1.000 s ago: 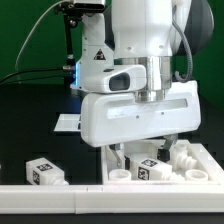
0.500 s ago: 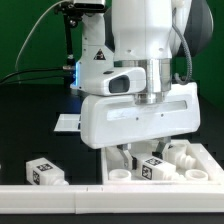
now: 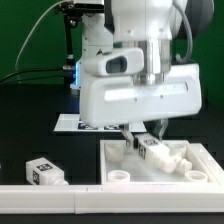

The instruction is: Assemble square table

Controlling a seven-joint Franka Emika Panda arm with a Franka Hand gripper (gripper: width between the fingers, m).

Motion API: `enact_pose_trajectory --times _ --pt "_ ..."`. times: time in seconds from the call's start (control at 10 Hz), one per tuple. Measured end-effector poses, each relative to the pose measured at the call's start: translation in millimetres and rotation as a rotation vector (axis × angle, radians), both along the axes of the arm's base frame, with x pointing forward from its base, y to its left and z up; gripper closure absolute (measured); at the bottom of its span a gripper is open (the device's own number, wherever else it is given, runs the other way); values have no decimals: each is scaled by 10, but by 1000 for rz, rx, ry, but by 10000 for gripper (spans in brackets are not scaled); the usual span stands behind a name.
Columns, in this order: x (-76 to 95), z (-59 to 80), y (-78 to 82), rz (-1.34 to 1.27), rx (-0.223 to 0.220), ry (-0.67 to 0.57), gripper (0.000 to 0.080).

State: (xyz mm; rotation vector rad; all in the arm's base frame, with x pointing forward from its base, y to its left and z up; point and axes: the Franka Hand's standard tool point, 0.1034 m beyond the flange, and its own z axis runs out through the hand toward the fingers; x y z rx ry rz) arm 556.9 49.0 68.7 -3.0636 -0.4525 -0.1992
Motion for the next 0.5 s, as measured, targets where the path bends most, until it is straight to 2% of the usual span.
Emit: enact_pose_trajectory --times 0.2,0.5 --pt "-286 116 172 11 -3 -33 512" --pt "-303 91 171 13 -4 -28 512"
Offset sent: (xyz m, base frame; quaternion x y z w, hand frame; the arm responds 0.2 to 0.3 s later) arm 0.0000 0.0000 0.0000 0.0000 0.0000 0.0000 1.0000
